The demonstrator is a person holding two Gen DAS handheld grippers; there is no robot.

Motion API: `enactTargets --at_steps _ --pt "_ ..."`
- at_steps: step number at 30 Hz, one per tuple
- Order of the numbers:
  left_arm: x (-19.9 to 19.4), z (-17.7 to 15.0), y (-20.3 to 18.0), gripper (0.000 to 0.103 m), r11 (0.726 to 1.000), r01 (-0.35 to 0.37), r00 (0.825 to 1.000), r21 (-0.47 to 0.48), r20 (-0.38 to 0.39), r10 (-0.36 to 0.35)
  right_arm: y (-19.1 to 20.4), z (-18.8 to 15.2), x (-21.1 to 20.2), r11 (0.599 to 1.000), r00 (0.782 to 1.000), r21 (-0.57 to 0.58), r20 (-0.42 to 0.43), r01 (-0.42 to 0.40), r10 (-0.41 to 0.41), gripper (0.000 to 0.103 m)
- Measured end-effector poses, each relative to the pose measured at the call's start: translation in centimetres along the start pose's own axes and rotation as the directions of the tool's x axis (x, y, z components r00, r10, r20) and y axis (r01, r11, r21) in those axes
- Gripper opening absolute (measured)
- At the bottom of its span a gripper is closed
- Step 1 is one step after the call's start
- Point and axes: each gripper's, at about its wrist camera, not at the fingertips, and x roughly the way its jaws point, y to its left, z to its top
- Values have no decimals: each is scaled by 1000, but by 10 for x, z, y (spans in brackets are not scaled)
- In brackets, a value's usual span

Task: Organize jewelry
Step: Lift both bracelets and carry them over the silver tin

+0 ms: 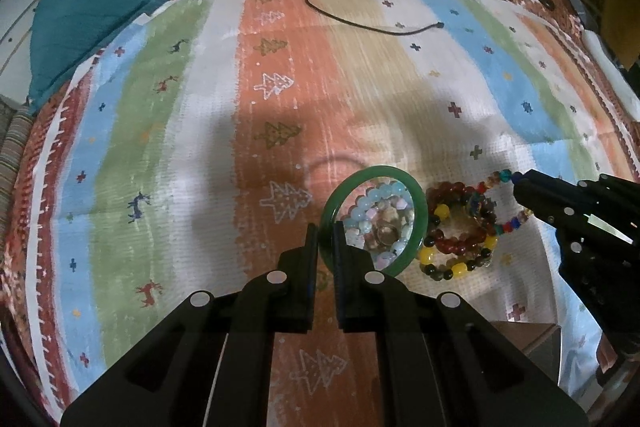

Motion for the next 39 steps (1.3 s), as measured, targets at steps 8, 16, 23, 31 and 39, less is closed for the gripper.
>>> enactTargets --at_steps 8,16,23,31,39 --pt "-16 -4 -3 6 1000 -26 999 -8 32 26 -7 -8 -21 999 1000 29 28 12 -13 10" --pt "-35 -12 -13 7 1000 -24 997 7 68 24 -5 -17 -42 999 998 53 68 12 -16 10" --pt "-56 -20 -19 6 1000 -14 994 3 109 14 0 -22 -64 998 991 42 129 42 -47 10" --pt "-79 -35 -27 6 1000 -5 988 3 153 4 8 -31 -90 999 981 35 191 38 -44 10" --pt "-99 -49 -36 7 1000 -10 981 17 192 6 17 -43 -108 999 975 26 220 23 -28 10"
